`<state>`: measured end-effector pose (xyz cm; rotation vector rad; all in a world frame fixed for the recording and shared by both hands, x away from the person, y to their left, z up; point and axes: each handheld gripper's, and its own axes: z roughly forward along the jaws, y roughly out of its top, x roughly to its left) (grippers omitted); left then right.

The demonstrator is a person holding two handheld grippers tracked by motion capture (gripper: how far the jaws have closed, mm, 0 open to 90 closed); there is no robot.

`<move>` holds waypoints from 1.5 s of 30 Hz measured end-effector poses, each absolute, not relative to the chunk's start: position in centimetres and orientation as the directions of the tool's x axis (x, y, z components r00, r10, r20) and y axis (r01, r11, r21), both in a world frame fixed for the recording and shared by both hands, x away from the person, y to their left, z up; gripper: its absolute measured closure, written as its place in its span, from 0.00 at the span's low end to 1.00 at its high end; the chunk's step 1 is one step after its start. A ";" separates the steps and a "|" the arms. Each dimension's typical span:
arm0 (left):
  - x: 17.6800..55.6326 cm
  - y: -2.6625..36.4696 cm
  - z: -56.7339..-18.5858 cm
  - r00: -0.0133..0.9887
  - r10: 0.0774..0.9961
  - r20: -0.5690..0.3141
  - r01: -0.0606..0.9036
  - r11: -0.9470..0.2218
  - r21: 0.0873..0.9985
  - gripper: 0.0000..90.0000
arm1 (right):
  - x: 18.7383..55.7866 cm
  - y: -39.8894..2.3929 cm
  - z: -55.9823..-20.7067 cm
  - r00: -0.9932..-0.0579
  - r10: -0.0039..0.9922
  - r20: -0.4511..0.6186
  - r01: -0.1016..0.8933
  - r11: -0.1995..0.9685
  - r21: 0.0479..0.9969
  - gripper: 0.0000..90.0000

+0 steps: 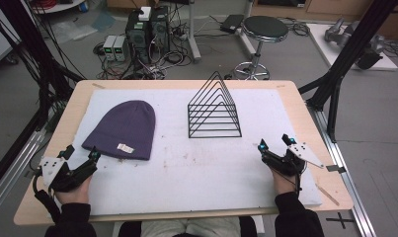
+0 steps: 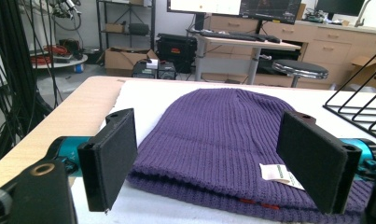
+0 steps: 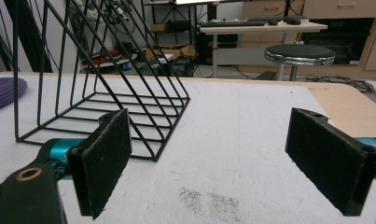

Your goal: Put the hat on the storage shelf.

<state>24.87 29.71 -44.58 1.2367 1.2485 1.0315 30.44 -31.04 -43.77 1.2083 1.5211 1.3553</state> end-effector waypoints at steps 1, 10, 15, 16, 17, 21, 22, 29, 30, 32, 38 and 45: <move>24.9 29.7 -44.6 0.085 0.991 -0.101 0.087 0.094 0.992 0.23 | 30.5 -31.0 -43.8 -0.269 0.962 0.052 0.163 -0.007 0.987 0.15; 24.9 29.6 -44.6 0.088 0.991 -0.100 0.088 0.092 0.992 0.23 | 30.4 -31.1 -43.8 -0.271 0.961 0.058 0.165 -0.013 0.986 0.15; 24.9 29.6 -44.5 0.089 0.991 -0.096 0.084 0.088 0.993 0.23 | 30.4 -31.1 -43.8 -0.271 0.961 0.057 0.166 -0.012 0.986 0.15; 24.9 29.6 -44.5 0.088 0.992 -0.095 0.083 0.088 0.993 0.23 | 30.4 -31.1 -43.8 -0.270 0.961 0.058 0.166 -0.013 0.986 0.15; 24.9 29.6 -44.5 0.089 0.991 -0.095 0.082 0.088 0.993 0.23 | 30.4 -31.1 -43.8 -0.270 0.961 0.058 0.166 -0.013 0.986 0.15; 24.8 29.5 -44.4 0.091 0.992 -0.084 0.072 0.077 0.994 0.23 | 30.4 -31.1 -43.8 -0.271 0.961 0.058 0.166 -0.013 0.986 0.15; 24.8 29.4 -44.3 0.089 0.993 -0.077 0.071 0.071 0.995 0.23 | 30.4 -31.1 -43.8 -0.272 0.961 0.057 0.166 -0.012 0.986 0.15; 25.3 28.5 -42.0 0.111 0.993 -0.028 0.010 0.028 1.000 0.22 | 30.4 -30.9 -43.7 -0.269 0.962 0.048 0.155 -0.006 0.988 0.15; 25.4 28.4 -41.5 0.129 0.991 -0.024 0.005 0.024 1.000 0.22 | 30.4 -30.8 -43.7 -0.270 0.961 0.052 0.160 -0.009 0.987 0.15; 26.1 28.2 -40.7 0.171 0.985 -0.025 0.007 0.024 1.000 0.22 | 30.4 -30.8 -43.7 -0.268 0.962 0.050 0.160 -0.006 0.987 0.15; 29.0 28.1 -37.7 0.236 0.970 -0.050 0.031 0.044 0.999 0.20 | 30.7 -30.4 -43.8 -0.277 0.960 0.044 0.165 0.002 0.986 0.15; 31.1 28.4 -35.3 0.238 0.970 -0.057 0.078 0.040 0.996 0.18 | 30.6 -30.4 -43.8 -0.278 0.960 0.044 0.165 0.003 0.986 0.15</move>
